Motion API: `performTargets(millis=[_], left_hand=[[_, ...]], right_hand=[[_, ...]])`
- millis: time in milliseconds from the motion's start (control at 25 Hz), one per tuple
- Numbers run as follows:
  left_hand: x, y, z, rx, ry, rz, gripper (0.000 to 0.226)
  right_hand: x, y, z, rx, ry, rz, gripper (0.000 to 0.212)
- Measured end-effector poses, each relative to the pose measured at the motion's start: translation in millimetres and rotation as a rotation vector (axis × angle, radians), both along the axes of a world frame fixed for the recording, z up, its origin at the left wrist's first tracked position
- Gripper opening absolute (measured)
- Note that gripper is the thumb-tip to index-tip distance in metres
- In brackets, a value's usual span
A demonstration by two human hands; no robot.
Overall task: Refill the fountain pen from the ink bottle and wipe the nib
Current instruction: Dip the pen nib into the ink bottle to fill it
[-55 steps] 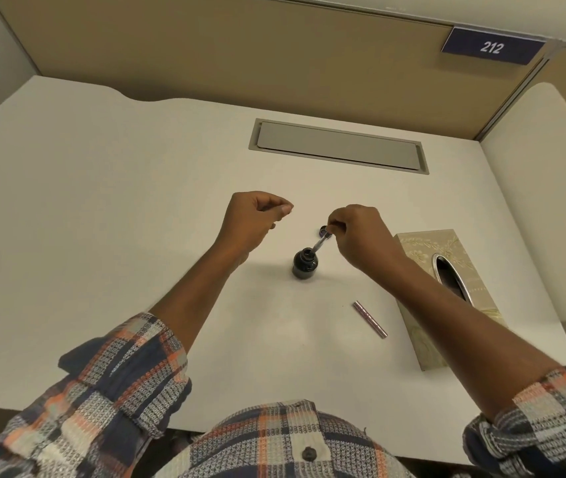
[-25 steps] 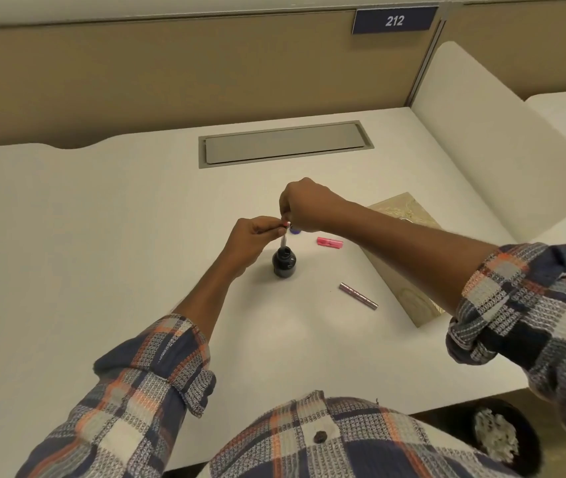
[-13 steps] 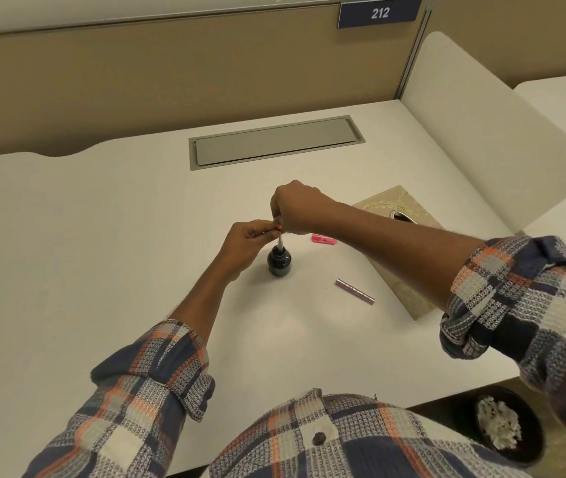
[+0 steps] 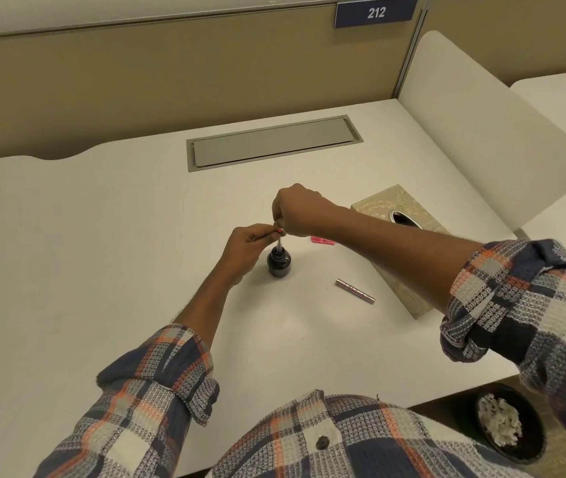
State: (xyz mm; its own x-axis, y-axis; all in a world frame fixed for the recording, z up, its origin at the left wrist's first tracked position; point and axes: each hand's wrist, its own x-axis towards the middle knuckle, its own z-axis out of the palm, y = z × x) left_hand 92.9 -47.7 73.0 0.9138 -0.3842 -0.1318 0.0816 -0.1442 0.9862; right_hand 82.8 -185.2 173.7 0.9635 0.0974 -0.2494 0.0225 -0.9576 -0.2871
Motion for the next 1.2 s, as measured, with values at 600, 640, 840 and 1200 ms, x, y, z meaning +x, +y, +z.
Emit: performTargets(millis=[600,640,840,1200], left_hand=[[-2.1,-0.1,-6.4,-0.002,0.035,0.017,0.016],[-2.1,0.1,-6.7,-0.003,0.033,0.014,0.016],[-1.9,0.0,-6.3,0.004,0.007,0.014,0.016],[-2.3,0.0,-7.7,0.024,0.001,0.012,0.018]], right_hand=[[0.2,-0.2,-7.8,0.007,-0.011,0.011,0.017],[0.5,-0.4,-8.2,0.007,-0.014,0.015,0.017],[-0.5,-2.0,-11.1,-0.041,-0.056,0.068,0.017],[-2.8,-3.7,-16.6,-0.062,-0.081,0.146,0.019]])
